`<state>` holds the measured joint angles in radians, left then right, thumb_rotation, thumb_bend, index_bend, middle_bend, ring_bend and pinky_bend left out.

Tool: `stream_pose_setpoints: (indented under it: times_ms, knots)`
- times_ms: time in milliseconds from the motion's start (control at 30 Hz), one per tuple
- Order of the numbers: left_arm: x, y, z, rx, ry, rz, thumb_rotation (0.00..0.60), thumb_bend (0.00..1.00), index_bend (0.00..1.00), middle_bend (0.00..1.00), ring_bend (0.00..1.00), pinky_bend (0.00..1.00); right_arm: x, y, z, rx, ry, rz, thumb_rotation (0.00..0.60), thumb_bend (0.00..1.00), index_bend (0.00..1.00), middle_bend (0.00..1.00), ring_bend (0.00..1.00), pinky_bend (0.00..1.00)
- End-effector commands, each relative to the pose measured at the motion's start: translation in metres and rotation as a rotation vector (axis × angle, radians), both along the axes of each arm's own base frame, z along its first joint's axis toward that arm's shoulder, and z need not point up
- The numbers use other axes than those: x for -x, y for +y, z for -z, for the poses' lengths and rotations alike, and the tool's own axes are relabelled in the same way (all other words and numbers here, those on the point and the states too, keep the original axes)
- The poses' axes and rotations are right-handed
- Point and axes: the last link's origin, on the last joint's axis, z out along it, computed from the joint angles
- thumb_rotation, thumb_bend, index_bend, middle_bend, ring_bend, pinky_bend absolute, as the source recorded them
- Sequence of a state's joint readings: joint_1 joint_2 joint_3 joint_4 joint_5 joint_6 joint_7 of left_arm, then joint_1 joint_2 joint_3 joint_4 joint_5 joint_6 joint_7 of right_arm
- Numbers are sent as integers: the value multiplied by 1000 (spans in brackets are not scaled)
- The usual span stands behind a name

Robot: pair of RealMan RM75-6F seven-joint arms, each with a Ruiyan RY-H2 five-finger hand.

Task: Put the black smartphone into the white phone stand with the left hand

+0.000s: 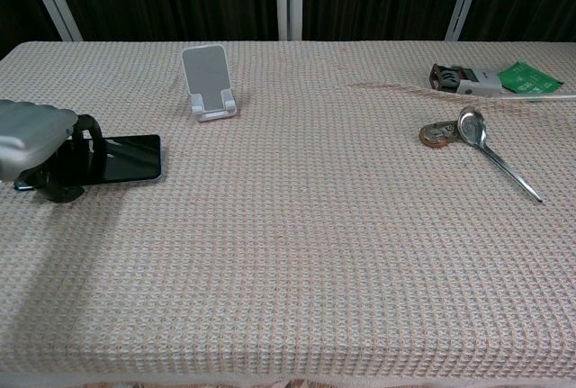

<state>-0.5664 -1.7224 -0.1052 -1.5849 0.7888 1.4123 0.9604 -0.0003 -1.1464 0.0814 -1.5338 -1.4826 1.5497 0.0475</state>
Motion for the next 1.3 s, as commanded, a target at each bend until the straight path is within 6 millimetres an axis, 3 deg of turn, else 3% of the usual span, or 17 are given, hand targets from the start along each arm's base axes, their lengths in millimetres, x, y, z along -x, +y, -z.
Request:
stream_pose_setpoints:
  times_ms: [33, 167, 267, 500, 667, 900, 1300]
  knots:
    - [-1, 2, -3, -2, -28, 23, 600, 342, 646, 665, 443, 402, 0, 0, -1, 1, 1, -2, 600, 242, 0, 0, 0, 0]
    - [-7, 11, -19, -22, -49, 100, 600, 343, 647, 665, 443, 395, 0, 1, -4, 9, 7, -3, 600, 242, 0, 0, 0, 0]
    - [-13, 22, -43, -48, -3, 206, 600, 343, 647, 666, 445, 400, 0, 1, -7, 18, 9, -2, 600, 242, 0, 0, 0, 0]
    - [-33, 60, -95, -40, 339, 588, 600, 341, 648, 669, 473, 425, 1, 0, -7, 19, 11, 5, 600, 242, 0, 0, 0, 0]
    - [-49, 85, -112, -3, 561, 910, 600, 342, 648, 669, 485, 425, -1, 1, -7, 21, 16, 2, 600, 243, 0, 0, 0, 0]
    - [-63, 115, -108, 84, 775, 1230, 600, 343, 647, 669, 487, 409, -1, 4, -10, 33, 23, 7, 600, 242, 0, 0, 0, 0]
    - [-92, 140, -66, 163, 905, 1451, 600, 343, 647, 669, 488, 380, 7, 8, -8, 35, 13, 34, 600, 242, 0, 0, 0, 0]
